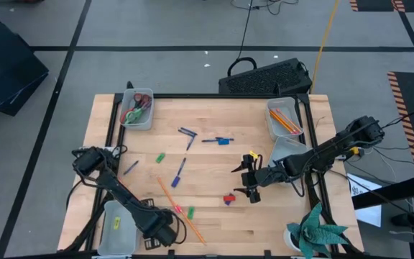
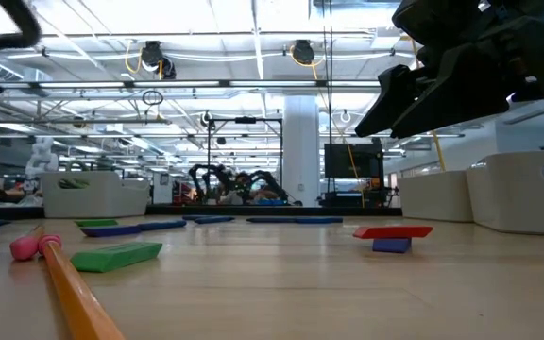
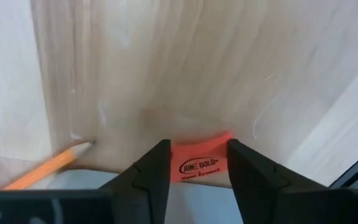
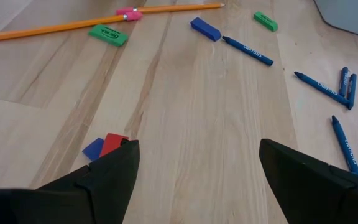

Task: Sort crayons/erasers/pens/pencils in bins
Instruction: Put the orange eraser into the bottom left gray bin

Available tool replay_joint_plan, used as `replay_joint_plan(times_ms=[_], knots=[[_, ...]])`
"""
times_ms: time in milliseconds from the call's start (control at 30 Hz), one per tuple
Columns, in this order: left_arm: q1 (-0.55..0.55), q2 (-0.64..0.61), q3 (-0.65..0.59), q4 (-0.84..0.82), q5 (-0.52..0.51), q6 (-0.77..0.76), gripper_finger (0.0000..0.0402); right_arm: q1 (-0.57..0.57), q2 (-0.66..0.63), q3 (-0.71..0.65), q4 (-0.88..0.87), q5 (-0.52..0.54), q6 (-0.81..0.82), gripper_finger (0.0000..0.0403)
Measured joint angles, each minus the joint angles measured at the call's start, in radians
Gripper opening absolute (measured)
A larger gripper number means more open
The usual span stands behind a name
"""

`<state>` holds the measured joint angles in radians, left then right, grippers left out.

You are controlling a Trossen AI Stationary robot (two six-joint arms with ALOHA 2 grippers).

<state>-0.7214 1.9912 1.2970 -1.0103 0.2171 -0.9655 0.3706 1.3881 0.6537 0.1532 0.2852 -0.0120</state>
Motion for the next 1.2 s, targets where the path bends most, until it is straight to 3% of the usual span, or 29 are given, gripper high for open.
replay_joint_plan(times_ms=[133,333,433,567,700,933,1067,1200], knots=[[0.036,0.008,0.058,-0.09,-0.118,0.054,0.0146,0.0,0.0,0.0,0.0,0.0,0.0,0.0325],[0.041,0.003,0.139,-0.156,-0.091,0.133,0.0148,0.0,0.0,0.0,-0.004,0.0,0.001,0.0325],[0.031,0.003,0.149,-0.165,-0.087,0.098,0.0149,0.0,0.0,0.0,-0.008,0.0,0.001,0.0325],[0.021,0.001,0.11,-0.155,0.04,-0.062,0.016,0.0,0.0,0.0,-0.008,0.0,0.002,0.0325],[0.058,0.001,0.036,-0.09,0.153,-0.24,0.0195,0.0,0.0,0.0,-0.008,0.0,-0.004,0.0325],[0.131,-0.001,-0.006,0.034,0.258,-0.308,0.0251,0.003,0.0,0.0,-0.008,-0.002,-0.006,0.0325],[0.181,-0.001,-0.05,0.107,0.341,-0.453,0.0254,0.005,0.0,0.0,-0.009,-0.003,0.003,0.0325],[0.214,-0.003,-0.082,0.093,0.395,-0.492,0.0236,0.006,0.0,0.0,-0.026,-0.003,0.033,0.0325]])
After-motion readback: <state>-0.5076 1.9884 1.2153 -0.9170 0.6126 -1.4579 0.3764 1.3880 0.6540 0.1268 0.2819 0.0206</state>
